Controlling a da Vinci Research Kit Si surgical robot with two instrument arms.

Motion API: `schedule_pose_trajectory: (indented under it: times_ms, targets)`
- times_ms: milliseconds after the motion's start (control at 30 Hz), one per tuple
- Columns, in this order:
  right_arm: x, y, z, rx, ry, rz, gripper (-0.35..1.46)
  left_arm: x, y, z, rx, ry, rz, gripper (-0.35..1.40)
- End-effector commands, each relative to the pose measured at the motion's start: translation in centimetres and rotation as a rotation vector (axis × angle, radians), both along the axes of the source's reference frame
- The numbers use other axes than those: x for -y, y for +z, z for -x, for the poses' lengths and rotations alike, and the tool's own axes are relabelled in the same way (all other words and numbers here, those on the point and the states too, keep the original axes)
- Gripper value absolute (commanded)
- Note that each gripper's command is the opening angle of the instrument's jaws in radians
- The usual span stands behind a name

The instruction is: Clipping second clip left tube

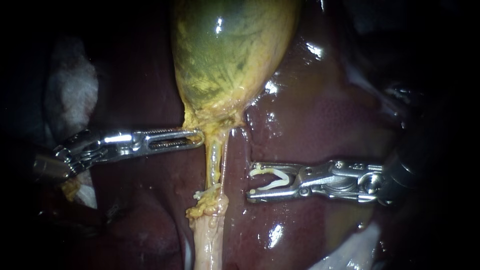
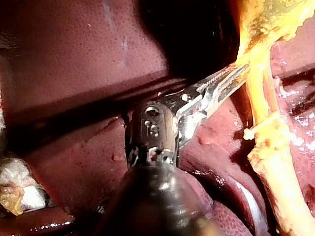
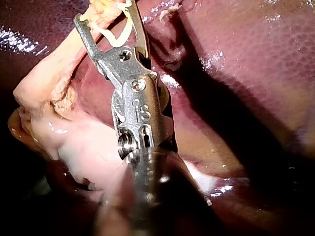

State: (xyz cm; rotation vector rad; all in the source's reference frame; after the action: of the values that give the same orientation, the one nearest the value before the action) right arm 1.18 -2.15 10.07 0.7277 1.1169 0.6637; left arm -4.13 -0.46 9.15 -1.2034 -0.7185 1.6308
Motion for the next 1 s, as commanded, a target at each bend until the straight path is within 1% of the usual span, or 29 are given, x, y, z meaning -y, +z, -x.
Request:
schedule_pose_trajectory:
  times_ms: [33, 433, 567, 733, 833, 933, 1000]
  targets:
    - [0.0, 0.0, 0.0, 0.0, 0.0, 0.0, 0.58, 0.0, 0.0, 0.0, 0.0, 0.0, 0.0, -0.05]
    - [0.0, 0.0, 0.0, 0.0, 0.0, 0.0, 0.58, 0.0, 0.0, 0.0, 0.0, 0.0, 0.0, -0.05]
    - [0.0, 0.0, -0.02, 0.0, 0.001, 0.0, 0.58, 0.01, -0.04, 0.0, -0.001, 0.006, -0.003, -0.05]
    - [0.01, -0.01, -0.05, 0.001, 0.002, 0.0, 0.58, -0.02, -0.2, -0.04, 0.001, 0.013, -0.015, -0.06]
    - [0.01, -0.01, -0.08, 0.001, 0.002, 0.005, 0.58, -0.06, -0.35, -0.09, -0.003, 0.022, -0.027, -0.06]
    - [0.02, -0.02, -0.14, 0.005, 0.009, -0.011, 0.58, -0.13, -0.52, -0.16, -0.003, 0.031, -0.04, -0.06]
    - [0.02, -0.03, -0.18, 0.009, 0.016, -0.028, 0.58, -0.18, -0.61, -0.2, -0.005, 0.026, -0.044, -0.06]
